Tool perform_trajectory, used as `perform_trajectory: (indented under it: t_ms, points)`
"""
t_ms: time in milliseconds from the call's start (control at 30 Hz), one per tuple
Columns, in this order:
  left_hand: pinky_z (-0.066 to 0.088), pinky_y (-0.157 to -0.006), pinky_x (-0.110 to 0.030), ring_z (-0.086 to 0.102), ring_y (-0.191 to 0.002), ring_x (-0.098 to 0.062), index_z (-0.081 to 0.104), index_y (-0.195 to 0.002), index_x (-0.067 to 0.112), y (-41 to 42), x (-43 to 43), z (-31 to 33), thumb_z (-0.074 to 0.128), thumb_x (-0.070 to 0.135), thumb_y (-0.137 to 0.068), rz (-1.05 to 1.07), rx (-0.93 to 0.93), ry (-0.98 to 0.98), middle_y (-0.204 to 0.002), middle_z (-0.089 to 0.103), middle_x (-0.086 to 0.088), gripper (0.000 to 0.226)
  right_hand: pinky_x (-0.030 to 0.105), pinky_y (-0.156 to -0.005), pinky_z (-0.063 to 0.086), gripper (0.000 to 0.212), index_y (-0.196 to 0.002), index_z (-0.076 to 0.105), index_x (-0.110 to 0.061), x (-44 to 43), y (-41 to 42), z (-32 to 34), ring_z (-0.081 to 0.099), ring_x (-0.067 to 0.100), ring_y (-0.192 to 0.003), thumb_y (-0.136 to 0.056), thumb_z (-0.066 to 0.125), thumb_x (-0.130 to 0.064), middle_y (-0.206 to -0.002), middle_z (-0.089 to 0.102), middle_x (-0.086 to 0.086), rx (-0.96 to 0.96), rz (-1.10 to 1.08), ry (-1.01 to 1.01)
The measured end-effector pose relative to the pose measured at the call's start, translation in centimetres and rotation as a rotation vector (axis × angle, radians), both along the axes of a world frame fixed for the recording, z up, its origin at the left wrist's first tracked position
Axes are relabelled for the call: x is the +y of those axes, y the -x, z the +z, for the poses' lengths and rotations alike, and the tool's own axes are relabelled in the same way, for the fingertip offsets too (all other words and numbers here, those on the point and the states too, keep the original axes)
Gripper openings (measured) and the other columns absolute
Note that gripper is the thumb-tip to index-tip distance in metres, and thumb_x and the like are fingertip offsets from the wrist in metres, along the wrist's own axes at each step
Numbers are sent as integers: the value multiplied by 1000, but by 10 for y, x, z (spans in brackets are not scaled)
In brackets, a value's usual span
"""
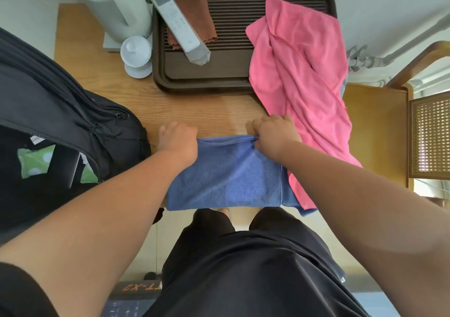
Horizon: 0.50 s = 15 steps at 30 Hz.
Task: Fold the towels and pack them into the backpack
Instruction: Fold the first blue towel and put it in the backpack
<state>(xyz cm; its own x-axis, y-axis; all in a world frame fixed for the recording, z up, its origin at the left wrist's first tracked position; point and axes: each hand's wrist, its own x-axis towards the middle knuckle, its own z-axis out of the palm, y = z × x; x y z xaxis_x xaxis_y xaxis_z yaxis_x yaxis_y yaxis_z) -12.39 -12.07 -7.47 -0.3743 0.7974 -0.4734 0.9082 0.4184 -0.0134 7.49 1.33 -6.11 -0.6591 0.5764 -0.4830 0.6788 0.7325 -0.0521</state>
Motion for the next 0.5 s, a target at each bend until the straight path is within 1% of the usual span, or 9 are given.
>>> perform_trajectory:
  t_ms: [33,67,100,167,233,300,367,433,500]
  points:
    - [35,-82,-38,45,-92,-25,55,-95,19,0,-1,4,50,0,-80,10,-24,-19,-96,60,-4,26,39,-88,33,18,-96,49,-25,0,-3,5,56,27,-102,-83,59,-18,-94,56,-3,29,-42,30]
    - [34,-79,-37,44,-86,-25,52,-95,19,1,-1,8,48,-3,-79,18,-44,-35,-89,58,-3,28,37,-84,34,20,-98,49,-23,1,-7,8,59,29,-99,-83,58,-15,-90,56,-1,57,-83,63]
    - [33,-77,-37,45,-82,-25,50,-97,20,3,-2,11,47,-4,-78,22,-52,-49,-84,56,-2,30,36,-80,37,24,-106,51,-21,2,-10,12,61,31,-98,-84,56,-12,-92,59,3,83,-125,99]
    - [32,-74,-36,46,-78,-25,49,-93,21,7,0,20,49,-2,-79,13,-49,-75,-82,56,0,27,37,-79,46,33,-119,56,-20,9,-17,21,62,34,-103,-87,56,-14,-110,65,9,109,-156,122]
    - [31,-71,-35,46,-72,-24,47,-76,21,12,6,28,51,1,-82,-8,-32,-76,-80,57,-2,21,36,-81,47,28,-117,63,-18,19,-22,30,59,34,-108,-90,57,-22,-118,64,12,83,-138,76]
    - [31,-70,-34,46,-70,-24,42,-68,23,16,13,38,53,3,-86,-29,-16,-107,-78,56,-2,29,33,-74,41,23,-110,66,-16,30,-25,42,58,33,-107,-91,57,-25,-115,62,11,74,-144,35]
    - [31,-70,-35,49,-72,-27,42,-67,22,19,22,48,53,4,-86,-33,-13,-203,-74,53,-1,29,34,-74,41,21,-109,66,-17,40,-24,57,59,33,-105,-92,56,-25,-114,62,11,92,-152,-16]
    - [29,-68,-35,48,-72,-28,42,-68,22,23,32,60,54,4,-85,-24,4,-295,-70,48,1,27,37,-80,45,23,-112,65,-16,51,-22,71,58,34,-107,-93,53,-19,-117,60,12,131,-155,-70]
    - [29,-66,-36,49,-72,-29,46,-73,20,28,42,73,55,4,-83,-27,49,-368,-74,52,-2,21,37,-79,43,26,-116,64,-16,62,-17,85,58,35,-108,-94,50,-12,-120,57,13,177,-163,-133]
